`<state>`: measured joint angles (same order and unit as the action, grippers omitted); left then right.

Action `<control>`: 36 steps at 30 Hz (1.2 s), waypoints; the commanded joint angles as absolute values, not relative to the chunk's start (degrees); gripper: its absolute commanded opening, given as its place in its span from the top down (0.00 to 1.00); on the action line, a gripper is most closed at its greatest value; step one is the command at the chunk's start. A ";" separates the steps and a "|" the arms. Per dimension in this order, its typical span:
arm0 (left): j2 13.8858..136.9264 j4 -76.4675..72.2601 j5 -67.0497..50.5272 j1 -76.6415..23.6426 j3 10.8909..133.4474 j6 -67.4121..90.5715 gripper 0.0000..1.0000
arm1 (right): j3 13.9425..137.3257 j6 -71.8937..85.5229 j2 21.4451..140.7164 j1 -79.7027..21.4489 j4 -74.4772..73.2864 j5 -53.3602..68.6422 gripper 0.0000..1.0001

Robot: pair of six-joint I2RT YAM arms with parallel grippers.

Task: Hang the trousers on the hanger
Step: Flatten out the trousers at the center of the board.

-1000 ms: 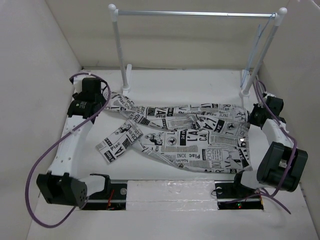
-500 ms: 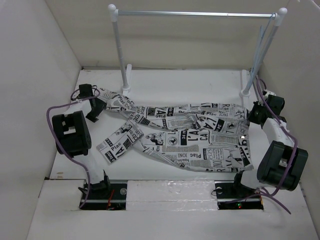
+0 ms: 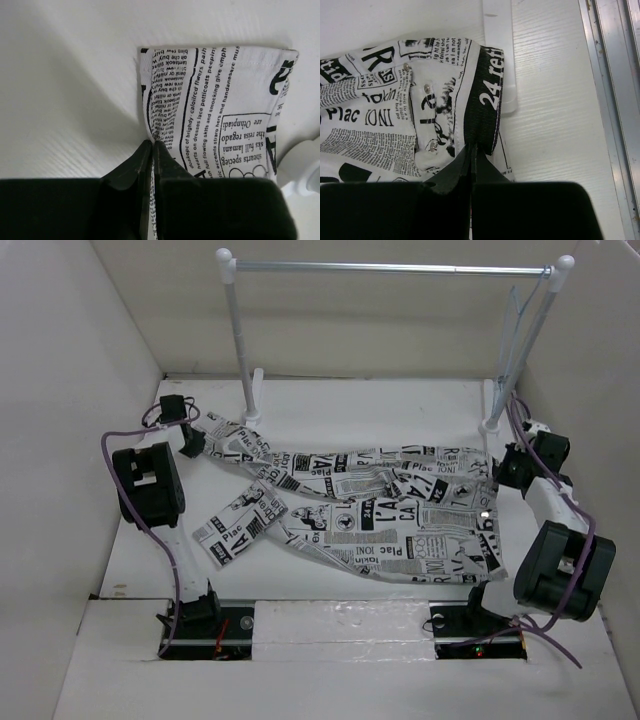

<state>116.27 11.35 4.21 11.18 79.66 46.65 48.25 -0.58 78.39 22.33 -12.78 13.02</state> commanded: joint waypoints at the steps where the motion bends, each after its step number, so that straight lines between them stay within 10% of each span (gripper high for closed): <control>1: 114.53 14.15 7.03 14.40 78.50 45.53 1.00 | 50.36 -1.58 76.64 25.30 -9.14 14.06 1.00; 18: 97.47 12.40 10.28 20.21 64.15 44.39 1.00 | 63.36 2.81 92.55 29.53 -4.22 11.16 0.99; 22: 99.40 14.48 6.50 20.21 69.77 41.84 0.89 | 65.47 1.85 91.67 28.13 -7.02 13.96 0.37; 26: 93.81 15.91 6.41 18.29 68.21 39.29 0.45 | 59.10 1.67 84.31 22.08 -8.62 19.33 0.32; 30: 82.29 16.34 10.71 10.74 60.49 35.51 0.38 | 50.48 3.43 74.11 10.83 -6.86 18.55 0.40; 36: 68.83 21.78 13.53 -13.92 54.77 33.39 0.80 | 43.34 1.15 64.96 -5.08 -7.29 22.49 1.00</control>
